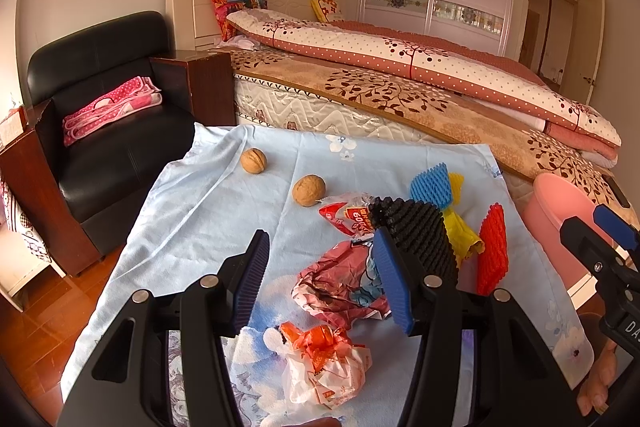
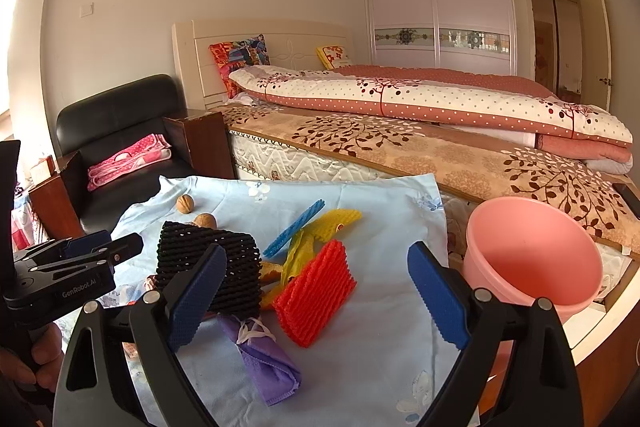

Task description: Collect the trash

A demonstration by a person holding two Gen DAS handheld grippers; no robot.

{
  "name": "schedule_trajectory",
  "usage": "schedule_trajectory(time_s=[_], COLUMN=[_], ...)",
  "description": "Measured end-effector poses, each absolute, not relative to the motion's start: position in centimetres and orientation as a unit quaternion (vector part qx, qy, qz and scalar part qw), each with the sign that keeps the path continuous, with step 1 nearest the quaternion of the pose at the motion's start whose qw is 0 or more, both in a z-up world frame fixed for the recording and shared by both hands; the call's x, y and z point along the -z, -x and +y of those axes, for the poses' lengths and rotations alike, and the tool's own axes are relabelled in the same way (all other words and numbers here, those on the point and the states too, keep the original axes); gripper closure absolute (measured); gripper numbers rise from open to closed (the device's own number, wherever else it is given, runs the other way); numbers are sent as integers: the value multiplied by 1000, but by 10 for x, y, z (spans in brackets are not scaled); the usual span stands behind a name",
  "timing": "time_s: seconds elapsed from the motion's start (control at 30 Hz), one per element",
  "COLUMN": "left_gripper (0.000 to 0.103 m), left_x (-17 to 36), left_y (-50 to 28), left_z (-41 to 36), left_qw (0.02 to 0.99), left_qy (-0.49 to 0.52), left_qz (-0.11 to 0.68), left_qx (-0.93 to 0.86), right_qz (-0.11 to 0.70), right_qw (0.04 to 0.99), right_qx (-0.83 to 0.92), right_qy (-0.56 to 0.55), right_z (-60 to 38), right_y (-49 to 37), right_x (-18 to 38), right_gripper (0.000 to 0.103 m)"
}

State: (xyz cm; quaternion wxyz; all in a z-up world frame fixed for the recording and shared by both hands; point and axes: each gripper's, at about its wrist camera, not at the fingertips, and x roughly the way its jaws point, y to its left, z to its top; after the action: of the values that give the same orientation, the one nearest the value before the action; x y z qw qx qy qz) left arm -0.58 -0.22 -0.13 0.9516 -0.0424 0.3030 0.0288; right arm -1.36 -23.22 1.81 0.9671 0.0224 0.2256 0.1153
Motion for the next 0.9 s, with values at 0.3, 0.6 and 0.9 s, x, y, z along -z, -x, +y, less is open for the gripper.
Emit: schedule_trajectory(time_s=[0.3, 0.6, 0.9], left_gripper=[48, 48, 48], left_x=[1, 4, 2], left_y=[6, 6, 5], left_z=[-2, -2, -3], left_qw=[952, 951, 951], left_qy=[43, 44, 47], left_qz=[303, 305, 304], left_qx=[-29, -23, -11], right_qz=[229, 235, 243], right_qw=[967, 965, 963], right_qx=[-113, -110, -111], right_qy=[-22, -25, -20], right_z=[-234, -233, -230], right_y=[14, 12, 9], right_x=[-15, -13, -11], right_gripper=[12, 12, 12])
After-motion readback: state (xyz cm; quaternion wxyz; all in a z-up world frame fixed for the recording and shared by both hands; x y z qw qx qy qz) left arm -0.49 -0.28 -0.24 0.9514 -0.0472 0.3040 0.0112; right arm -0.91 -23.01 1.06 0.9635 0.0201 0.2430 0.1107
